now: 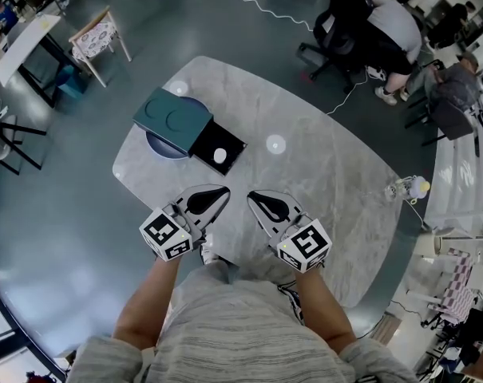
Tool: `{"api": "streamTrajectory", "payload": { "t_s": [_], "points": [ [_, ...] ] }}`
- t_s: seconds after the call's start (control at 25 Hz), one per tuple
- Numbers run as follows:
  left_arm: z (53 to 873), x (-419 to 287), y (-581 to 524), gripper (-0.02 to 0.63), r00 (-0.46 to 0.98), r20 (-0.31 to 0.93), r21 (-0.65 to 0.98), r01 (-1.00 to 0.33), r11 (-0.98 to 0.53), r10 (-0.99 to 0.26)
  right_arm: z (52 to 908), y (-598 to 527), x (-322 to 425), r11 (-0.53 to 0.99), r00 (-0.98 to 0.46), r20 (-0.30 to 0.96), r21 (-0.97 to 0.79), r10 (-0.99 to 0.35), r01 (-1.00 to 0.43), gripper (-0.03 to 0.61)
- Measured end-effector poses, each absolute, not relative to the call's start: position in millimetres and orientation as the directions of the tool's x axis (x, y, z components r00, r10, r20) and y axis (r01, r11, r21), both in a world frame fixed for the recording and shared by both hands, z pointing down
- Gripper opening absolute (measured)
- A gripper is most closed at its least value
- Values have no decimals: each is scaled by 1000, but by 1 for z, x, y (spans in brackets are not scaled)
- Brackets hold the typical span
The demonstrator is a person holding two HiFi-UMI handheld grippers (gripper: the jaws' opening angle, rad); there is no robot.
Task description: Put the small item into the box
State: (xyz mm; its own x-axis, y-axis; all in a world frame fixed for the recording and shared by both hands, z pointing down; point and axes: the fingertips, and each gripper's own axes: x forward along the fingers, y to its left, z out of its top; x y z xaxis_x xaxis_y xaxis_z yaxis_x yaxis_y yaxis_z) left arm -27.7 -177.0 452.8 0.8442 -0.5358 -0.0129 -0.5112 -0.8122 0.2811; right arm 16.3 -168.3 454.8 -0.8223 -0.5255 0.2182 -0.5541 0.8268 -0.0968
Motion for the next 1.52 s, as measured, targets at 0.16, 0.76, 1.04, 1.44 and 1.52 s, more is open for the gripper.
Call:
{"api": "streamTrajectory", "payload": {
  "t_s": [0.16,0.76,1.04,1.44,1.52],
  "points": [
    [453,-24,-174,21,850,-13,284,-503,-817,-527,452,-165,18,830,-825,216,-96,-521,-549,28],
    [457,-23,-173,21,844,-3,296,-511,-807,-536,453,-163,18,836,-827,229,-80,-514,-542,25],
    [456,-23,-172,21,844,-5,285,-513,-809,-537,457,-161,18,838,-827,245,-85,-507,-539,20],
    [456,-21,-169,21,840,-5,298,-516,-803,-542,457,-158,19,837,-823,253,-78,-508,-541,18],
    [456,-22,-169,21,842,-2,294,-516,-805,-540,460,-158,17,838,-819,269,-69,-507,-541,18]
  ]
}}
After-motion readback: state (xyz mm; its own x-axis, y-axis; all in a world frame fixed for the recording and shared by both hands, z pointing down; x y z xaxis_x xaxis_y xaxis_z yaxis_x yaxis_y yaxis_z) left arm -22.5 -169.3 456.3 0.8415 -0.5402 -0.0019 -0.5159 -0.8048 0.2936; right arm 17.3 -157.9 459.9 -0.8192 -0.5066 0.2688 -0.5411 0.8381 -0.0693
